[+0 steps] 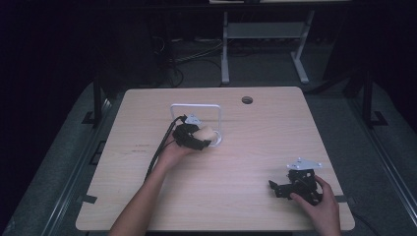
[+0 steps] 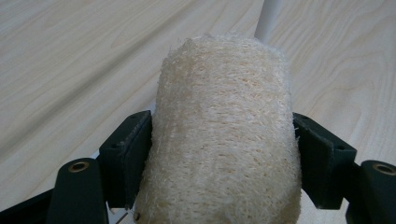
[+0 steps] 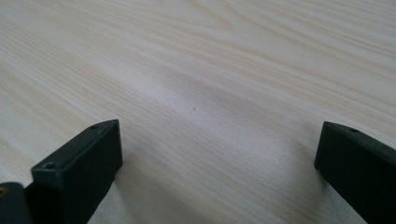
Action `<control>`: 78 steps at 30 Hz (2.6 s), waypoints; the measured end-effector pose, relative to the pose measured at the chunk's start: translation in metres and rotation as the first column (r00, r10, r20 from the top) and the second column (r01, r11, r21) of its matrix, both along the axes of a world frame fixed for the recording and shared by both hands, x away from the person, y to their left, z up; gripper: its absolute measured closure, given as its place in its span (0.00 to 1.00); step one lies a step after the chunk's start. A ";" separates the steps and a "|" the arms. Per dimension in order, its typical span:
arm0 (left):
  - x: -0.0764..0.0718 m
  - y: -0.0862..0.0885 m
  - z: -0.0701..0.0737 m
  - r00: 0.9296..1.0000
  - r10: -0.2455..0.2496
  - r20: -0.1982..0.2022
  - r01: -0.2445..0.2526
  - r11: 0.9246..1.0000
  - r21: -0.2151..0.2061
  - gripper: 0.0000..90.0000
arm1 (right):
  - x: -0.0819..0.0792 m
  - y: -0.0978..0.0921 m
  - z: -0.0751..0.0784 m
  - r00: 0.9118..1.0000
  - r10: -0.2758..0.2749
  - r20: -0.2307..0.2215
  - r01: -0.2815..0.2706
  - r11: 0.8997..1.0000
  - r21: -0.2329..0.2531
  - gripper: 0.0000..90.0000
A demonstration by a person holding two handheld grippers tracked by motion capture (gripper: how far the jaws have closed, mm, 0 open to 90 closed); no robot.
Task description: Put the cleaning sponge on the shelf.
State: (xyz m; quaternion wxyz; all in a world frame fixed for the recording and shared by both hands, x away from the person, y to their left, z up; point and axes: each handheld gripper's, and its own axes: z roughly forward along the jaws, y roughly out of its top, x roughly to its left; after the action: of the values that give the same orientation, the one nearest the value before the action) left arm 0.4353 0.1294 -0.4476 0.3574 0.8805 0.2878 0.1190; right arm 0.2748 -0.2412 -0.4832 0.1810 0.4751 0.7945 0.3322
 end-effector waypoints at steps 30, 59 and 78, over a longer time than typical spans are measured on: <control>-0.018 0.009 0.032 0.999 0.017 0.031 -0.015 0.999 -0.048 0.19 | 0.000 0.000 0.000 1.000 0.000 0.000 0.000 1.000 0.000 0.01; -0.063 0.028 0.036 0.991 -0.094 -0.098 0.081 0.988 -0.130 1.00 | 0.000 0.000 0.000 1.000 0.000 0.000 0.000 1.000 0.000 0.01; -0.050 0.013 0.001 0.994 -0.048 -0.101 0.040 0.996 -0.082 0.98 | 0.000 0.000 0.000 1.000 0.000 0.000 0.000 1.000 -0.001 0.01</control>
State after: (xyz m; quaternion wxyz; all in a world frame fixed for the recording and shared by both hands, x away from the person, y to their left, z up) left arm 0.3849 0.1423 -0.4468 0.3795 0.8767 0.2906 0.0542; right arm 0.2748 -0.2412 -0.4832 0.1811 0.4750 0.7946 0.3319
